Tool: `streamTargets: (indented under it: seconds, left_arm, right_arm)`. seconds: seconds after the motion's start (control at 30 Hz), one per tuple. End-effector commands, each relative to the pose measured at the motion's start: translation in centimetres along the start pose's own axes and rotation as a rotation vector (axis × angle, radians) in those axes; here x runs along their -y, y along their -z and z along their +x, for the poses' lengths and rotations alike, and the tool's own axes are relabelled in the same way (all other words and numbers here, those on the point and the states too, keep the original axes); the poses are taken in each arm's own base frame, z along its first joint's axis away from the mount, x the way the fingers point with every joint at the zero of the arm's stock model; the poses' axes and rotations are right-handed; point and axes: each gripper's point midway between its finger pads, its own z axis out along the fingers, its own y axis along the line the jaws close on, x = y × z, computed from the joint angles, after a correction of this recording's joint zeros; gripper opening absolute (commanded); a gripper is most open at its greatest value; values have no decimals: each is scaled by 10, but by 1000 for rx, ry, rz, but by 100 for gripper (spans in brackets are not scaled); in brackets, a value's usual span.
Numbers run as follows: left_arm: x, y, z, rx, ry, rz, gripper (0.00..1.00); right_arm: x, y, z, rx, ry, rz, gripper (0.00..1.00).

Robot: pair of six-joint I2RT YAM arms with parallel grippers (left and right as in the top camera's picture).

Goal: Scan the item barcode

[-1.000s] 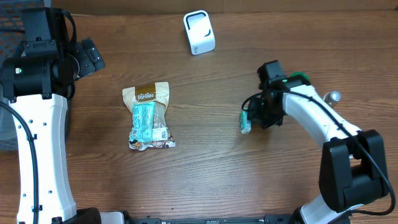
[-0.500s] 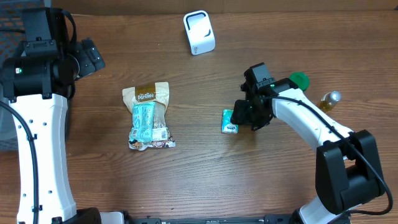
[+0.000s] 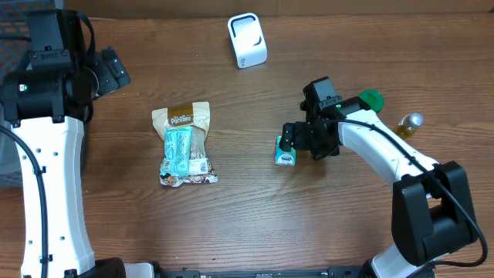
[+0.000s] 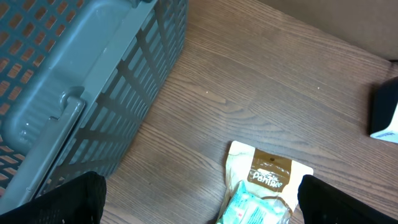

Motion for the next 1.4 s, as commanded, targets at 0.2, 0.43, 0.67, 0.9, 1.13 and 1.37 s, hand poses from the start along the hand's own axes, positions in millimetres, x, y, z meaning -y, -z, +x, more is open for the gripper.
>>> streamTargets:
  seconds: [0.2, 0.43, 0.67, 0.9, 1.13, 1.37]
  left_arm:
    - [-2, 0, -2, 7, 4, -12, 100]
    - [-2, 0, -2, 7, 4, -12, 100]
    - [-2, 0, -2, 7, 4, -12, 99]
    - [-2, 0, -2, 7, 4, -12, 100]
    - [-2, 0, -2, 7, 4, -12, 100]
    - [-2, 0, -2, 7, 4, -12, 100]
  right_arm:
    - [4, -1, -2, 8, 1, 18, 73]
    - [3, -1, -4, 18, 2, 13, 45]
    - [2, -1, -4, 18, 4, 5, 62]
    - [0, -1, -4, 15, 2, -2, 40]
    - [3, -5, 0, 8, -11, 0, 33]
    - [6, -29, 1, 61, -20, -33, 26]
